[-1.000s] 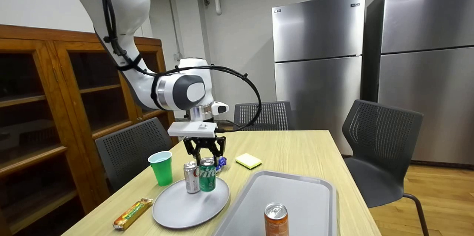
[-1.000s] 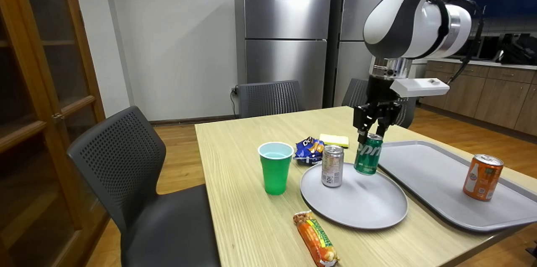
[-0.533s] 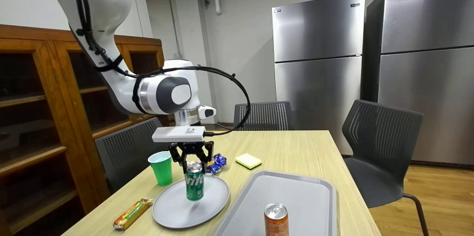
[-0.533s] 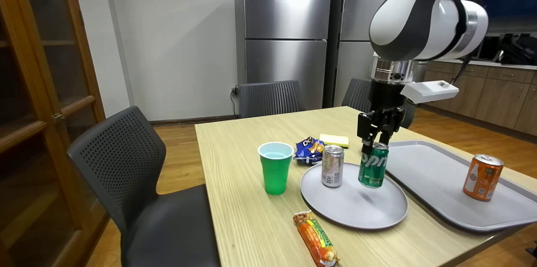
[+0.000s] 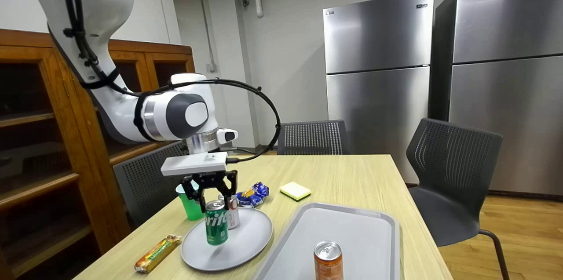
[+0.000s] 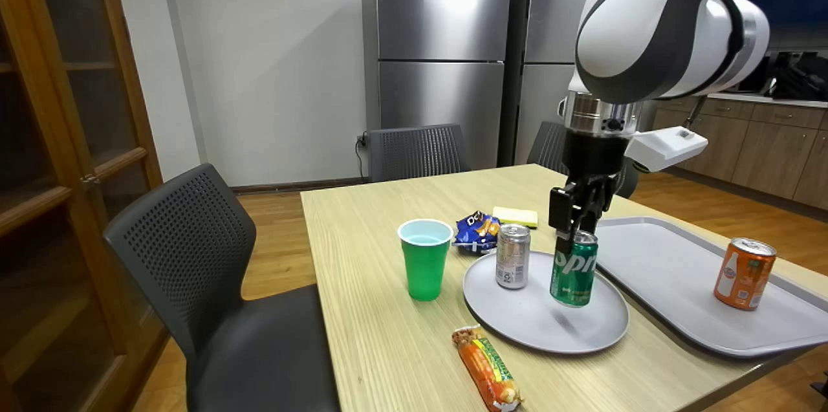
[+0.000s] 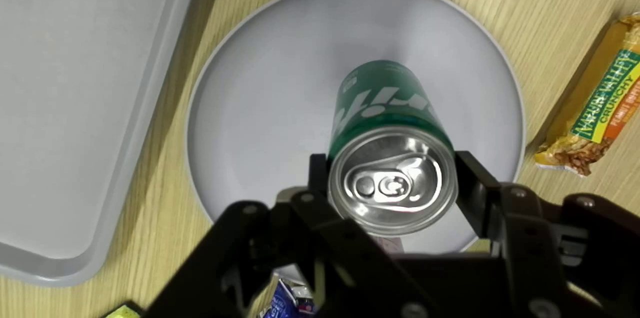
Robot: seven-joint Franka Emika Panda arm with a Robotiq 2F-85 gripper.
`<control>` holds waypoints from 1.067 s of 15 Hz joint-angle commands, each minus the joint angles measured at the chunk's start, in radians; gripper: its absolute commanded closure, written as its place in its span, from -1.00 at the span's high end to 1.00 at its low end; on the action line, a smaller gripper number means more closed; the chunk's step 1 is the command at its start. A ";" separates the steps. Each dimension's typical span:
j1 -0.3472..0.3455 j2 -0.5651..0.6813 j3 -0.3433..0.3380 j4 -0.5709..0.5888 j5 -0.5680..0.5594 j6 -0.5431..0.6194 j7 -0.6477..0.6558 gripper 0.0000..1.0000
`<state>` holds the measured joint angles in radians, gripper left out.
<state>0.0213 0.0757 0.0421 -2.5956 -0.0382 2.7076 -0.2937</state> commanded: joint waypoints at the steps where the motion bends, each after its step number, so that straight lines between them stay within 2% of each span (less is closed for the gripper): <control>1: 0.024 -0.031 0.012 -0.026 -0.057 0.023 0.043 -0.24; 8: 0.067 0.003 0.035 -0.015 -0.089 0.043 0.056 -0.24; 16: 0.064 0.079 0.055 -0.004 -0.064 0.115 0.025 -0.24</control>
<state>0.0910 0.1425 0.0796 -2.6033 -0.1015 2.7971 -0.2747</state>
